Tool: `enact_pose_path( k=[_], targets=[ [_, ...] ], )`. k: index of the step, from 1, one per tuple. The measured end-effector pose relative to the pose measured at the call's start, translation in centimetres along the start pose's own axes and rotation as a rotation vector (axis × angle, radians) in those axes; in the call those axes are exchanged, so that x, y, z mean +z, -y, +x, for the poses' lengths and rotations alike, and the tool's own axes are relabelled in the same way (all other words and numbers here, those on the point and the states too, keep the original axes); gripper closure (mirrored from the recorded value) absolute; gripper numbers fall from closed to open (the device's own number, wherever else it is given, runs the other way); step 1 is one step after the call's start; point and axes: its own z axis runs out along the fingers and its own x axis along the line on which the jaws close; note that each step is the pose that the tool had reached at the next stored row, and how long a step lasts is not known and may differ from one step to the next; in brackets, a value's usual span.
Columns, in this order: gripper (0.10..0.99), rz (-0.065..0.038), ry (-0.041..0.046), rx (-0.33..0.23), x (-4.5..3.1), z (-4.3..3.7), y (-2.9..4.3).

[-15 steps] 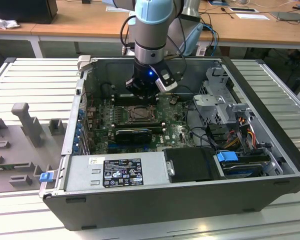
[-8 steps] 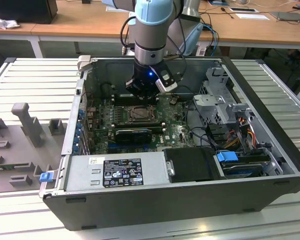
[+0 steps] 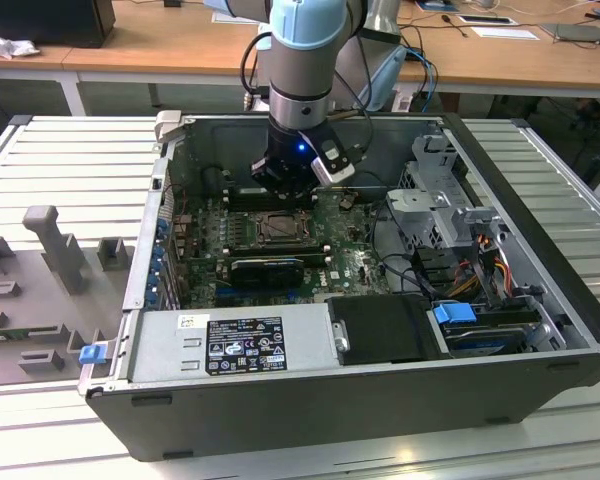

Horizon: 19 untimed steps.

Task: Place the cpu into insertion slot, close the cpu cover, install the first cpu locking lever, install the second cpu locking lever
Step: 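Install the first cpu locking lever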

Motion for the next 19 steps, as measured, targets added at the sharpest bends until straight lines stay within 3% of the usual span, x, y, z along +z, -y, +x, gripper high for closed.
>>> enact_pose_path(
  k=[10, 14, 19],
  targets=[
    [0.980, 0.010, -0.0010, 0.000, 0.33, -0.12, 0.06],
    [0.980, 0.007, -0.0005, 0.000, -1.00, -0.15, -0.11],
    [0.980, 0.007, -0.0005, 0.000, -1.04, -0.13, 0.07]
  ],
)
